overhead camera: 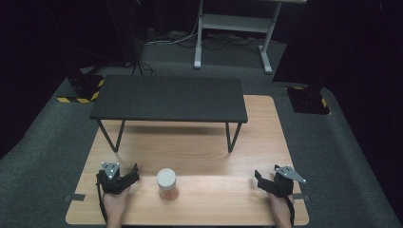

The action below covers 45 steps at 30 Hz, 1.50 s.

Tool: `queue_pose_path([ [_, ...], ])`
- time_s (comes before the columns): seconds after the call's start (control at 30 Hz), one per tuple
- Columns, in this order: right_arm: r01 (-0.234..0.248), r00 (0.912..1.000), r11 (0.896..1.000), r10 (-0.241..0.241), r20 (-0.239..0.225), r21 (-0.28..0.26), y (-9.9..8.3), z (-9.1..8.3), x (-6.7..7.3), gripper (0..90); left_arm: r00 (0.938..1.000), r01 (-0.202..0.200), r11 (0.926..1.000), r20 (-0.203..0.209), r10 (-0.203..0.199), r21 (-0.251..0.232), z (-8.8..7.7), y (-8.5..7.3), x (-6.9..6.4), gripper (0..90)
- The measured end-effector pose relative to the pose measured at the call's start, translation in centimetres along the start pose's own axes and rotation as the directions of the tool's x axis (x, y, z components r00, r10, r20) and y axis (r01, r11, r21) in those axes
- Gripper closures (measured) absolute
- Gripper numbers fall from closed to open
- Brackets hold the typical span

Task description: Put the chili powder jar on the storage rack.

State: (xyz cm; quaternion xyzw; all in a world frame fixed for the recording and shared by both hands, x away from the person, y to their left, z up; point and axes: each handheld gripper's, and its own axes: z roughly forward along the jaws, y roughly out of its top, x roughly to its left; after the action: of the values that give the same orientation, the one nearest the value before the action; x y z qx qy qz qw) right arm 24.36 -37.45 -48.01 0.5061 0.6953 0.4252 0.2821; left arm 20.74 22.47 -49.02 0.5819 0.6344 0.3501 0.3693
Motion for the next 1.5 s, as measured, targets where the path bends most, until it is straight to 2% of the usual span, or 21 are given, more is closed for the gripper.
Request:
queue_pose_path([
  [0.5,0.010,0.9999,1.000,-0.010,-0.003,0.002,0.0,0.0,0.0,9.1,0.9999,-0.008,1.0000,0.014,0.008,0.004,0.1,0.1,0.2,6.1],
  [0.57,0.010,0.9999,1.000,-0.010,-0.003,0.002,0.0,0.0,0.0,9.1,0.9988,-0.023,0.9997,0.042,0.023,0.012,0.2,0.2,0.5,6.1],
  [0.6,0.010,0.9999,1.000,-0.010,-0.003,0.002,0.0,0.0,0.0,9.1,0.9988,-0.023,0.9997,0.042,0.023,0.012,0.2,0.2,0.5,6.1],
  [0.67,0.013,0.9999,1.000,-0.013,-0.004,0.007,0.1,0.1,0.1,9.1,0.9959,-0.025,0.9995,0.087,0.023,0.019,0.2,0.4,1.2,6.1],
  [0.77,0.023,0.9997,1.000,-0.023,-0.007,0.014,0.3,0.2,0.1,9.1,0.9912,-0.016,0.9998,0.132,0.014,0.015,-0.2,0.4,2.0,6.1],
  [0.8,0.023,0.9997,1.000,-0.023,-0.007,0.014,0.3,0.2,0.1,9.1,0.9912,-0.016,0.9998,0.132,0.014,0.015,-0.2,0.4,2.0,6.1],
  [0.9,0.030,0.9995,0.999,-0.030,-0.008,0.016,0.3,0.2,0.2,9.1,0.9861,-0.017,0.9998,0.166,0.016,0.008,-0.7,0.2,2.7,5.8],
  [1.03,0.031,0.9995,0.999,-0.031,-0.008,0.018,0.3,0.2,0.2,9.1,0.9725,-0.077,0.9965,0.223,0.069,0.031,-1.3,0.3,3.2,6.0],
  [1.07,0.032,0.9994,0.999,-0.032,-0.008,0.019,0.3,0.2,0.2,9.1,0.9669,-0.098,0.9946,0.240,0.088,0.033,-1.6,0.3,3.3,6.1],
  [1.17,0.036,0.9993,0.999,-0.035,-0.009,0.020,0.3,0.3,0.2,9.1,0.9569,-0.117,0.9928,0.270,0.106,0.025,-2.4,-0.1,3.5,6.1],
  [1.2,0.036,0.9993,0.999,-0.035,-0.009,0.020,0.3,0.3,0.2,9.1,0.9569,-0.117,0.9928,0.270,0.106,0.025,-2.4,-0.1,3.5,6.1],
  [1.27,0.036,0.9993,0.999,-0.036,-0.008,0.022,0.4,0.3,0.2,9.1,0.9425,-0.143,0.9897,0.308,0.131,0.015,-3.4,-0.6,3.6,6.1],
  [1.37,0.038,0.9993,0.999,-0.038,-0.006,0.023,0.4,0.3,0.3,9.1,0.9269,-0.180,0.9837,0.335,0.168,0.002,-4.3,-1.0,3.5,6.1],
  [1.43,0.036,0.9994,0.999,-0.036,-0.006,0.025,0.4,0.3,0.3,9.1,0.9150,-0.186,0.9824,0.363,0.176,-0.006,-4.9,-1.1,3.5,6.2],
  [1.47,0.037,0.9993,0.999,-0.037,-0.005,0.026,0.4,0.3,0.3,9.1,0.9058,-0.191,0.9816,0.383,0.181,-0.014,-5.2,-1.2,3.5,6.3],
  [1.5,0.038,0.9993,0.999,-0.038,-0.005,0.026,0.4,0.3,0.3,9.1,0.9006,-0.190,0.9816,0.395,0.182,-0.018,-5.4,-1.2,3.4,6.3],
])
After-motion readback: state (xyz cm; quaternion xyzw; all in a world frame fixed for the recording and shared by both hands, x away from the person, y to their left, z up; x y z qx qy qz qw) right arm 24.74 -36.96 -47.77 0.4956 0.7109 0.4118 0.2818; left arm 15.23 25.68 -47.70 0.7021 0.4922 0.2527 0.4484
